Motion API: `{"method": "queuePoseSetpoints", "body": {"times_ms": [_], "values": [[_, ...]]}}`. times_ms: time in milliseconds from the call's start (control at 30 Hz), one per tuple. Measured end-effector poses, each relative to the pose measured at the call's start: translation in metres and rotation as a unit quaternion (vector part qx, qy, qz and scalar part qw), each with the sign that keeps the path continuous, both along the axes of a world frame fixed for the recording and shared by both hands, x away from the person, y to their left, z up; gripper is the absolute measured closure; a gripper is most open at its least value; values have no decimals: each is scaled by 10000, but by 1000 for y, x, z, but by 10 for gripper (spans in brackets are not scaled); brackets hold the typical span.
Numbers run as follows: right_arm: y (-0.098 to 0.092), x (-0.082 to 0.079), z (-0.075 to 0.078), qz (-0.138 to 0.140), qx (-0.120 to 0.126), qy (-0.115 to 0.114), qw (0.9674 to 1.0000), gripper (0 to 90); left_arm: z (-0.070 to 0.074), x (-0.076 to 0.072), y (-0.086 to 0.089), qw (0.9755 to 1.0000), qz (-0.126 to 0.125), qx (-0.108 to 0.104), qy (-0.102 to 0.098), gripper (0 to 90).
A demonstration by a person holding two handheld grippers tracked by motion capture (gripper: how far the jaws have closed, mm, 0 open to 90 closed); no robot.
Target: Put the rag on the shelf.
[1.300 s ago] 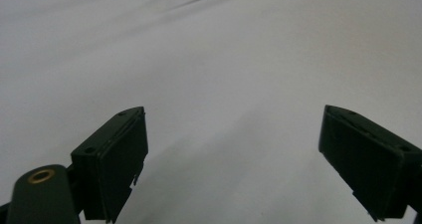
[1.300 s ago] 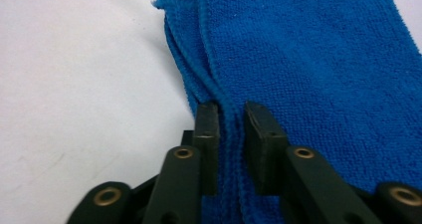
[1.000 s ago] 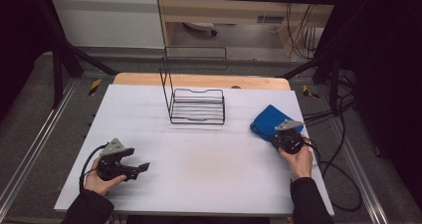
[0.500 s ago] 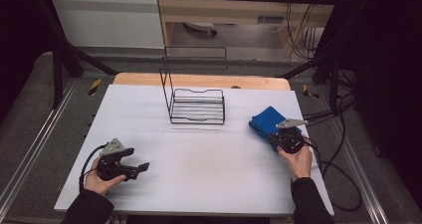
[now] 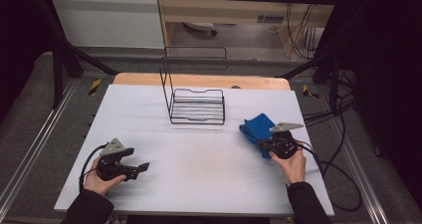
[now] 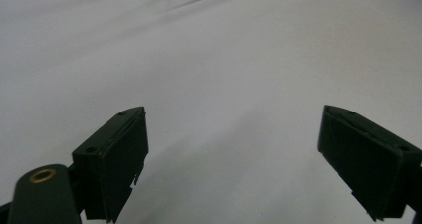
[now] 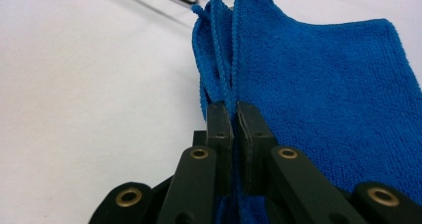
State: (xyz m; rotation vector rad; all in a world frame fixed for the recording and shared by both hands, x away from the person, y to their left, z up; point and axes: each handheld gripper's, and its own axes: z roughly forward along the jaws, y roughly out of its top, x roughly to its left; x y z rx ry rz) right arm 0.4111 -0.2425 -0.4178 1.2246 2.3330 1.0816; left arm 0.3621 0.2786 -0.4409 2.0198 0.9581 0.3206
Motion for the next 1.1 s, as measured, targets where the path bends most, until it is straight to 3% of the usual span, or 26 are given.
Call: {"method": "queuePoseSetpoints", "body": {"times_ms": [367, 400, 500, 800, 1100], "values": [[32, -20, 2, 370, 217, 192, 9989, 857, 0, 0, 0, 10000, 27, 8, 4, 122], [37, -23, 2, 438, 369, 256, 9980, 857, 0, 0, 0, 10000, 29, 6, 4, 122], [47, -27, 3, 542, 318, 217, 9978, 857, 0, 0, 0, 10000, 24, 14, 3, 122], [68, -31, 0, 642, 583, 330, 9957, 857, 1, 0, 1, 10000, 43, 32, -8, 122], [92, -34, -3, 743, 617, 365, 9947, 857, 1, 0, 1, 10000, 76, 42, -11, 122]]}}
